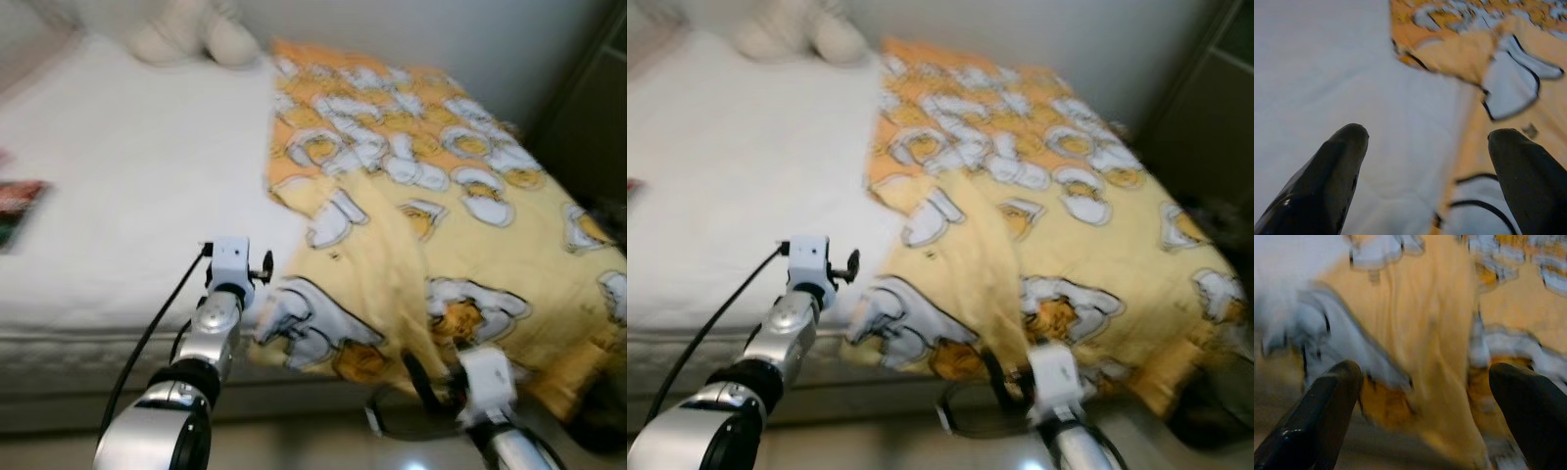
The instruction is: Clean up the room
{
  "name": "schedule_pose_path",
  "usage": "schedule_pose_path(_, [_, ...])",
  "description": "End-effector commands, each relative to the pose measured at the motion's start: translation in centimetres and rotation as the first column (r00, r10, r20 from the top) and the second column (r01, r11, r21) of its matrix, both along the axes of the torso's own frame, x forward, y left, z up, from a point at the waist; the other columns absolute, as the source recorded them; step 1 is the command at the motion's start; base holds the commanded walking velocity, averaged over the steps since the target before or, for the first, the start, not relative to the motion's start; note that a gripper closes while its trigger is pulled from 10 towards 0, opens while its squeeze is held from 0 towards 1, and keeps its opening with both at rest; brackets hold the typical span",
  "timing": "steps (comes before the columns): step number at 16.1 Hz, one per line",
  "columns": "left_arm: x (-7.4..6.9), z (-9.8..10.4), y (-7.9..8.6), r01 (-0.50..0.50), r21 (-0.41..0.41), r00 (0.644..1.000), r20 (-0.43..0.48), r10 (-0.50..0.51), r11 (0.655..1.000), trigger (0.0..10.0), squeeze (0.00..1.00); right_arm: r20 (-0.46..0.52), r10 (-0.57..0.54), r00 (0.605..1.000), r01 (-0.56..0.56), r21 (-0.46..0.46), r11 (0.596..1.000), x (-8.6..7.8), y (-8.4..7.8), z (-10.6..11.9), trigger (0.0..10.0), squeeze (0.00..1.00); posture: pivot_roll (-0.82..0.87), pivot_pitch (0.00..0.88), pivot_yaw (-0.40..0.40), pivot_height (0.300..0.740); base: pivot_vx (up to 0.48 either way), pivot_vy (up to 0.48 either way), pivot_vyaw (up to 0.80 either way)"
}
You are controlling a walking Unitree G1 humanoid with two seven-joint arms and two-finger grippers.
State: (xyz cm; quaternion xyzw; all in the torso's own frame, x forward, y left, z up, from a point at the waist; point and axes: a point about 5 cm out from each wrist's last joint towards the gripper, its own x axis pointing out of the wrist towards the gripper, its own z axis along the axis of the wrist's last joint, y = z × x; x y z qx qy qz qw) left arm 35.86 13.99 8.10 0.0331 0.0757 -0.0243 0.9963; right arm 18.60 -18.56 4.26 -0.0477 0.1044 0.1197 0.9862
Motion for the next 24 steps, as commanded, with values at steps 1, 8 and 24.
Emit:
schedule_pose_path(1, [-0.5, -1.0, -0.5, -0.001, 0.024, 0.999, -0.036, 0.001, 1.000, 10.0, 0.00, -0.010, 0.031, 0.999, -0.032, -0.024, 0.999, -0.7, -0.2, 0.8, 10.0, 0.00, -0.20, 0.223, -0.176, 0.710, 0.000, 0.000, 0.00])
schedule_pose_path(8, [-2.9, -3.6, 1.3, -0.016, 0.152, 1.000, -0.019, 0.019, 0.988, 10.0, 0.00, -0.140, 0.033, 0.990, -0.031, 0.019, 0.999, -5.2, -0.2, 1.7, 10.0, 0.00, -0.21, 0.340, -0.236, 0.710, 0.000, 0.000, 0.00])
schedule_pose_path(24, [-1.6, -1.9, -2.2, 0.119, 0.292, 0.992, 0.013, -0.128, 0.949, 10.0, 0.00, -0.245, 0.023, 0.969, -0.023, 0.005, 1.000, -8.6, 0.5, 1.4, 10.0, 0.00, -0.27, 0.389, -0.205, 0.710, 0.000, 0.000, 0.00])
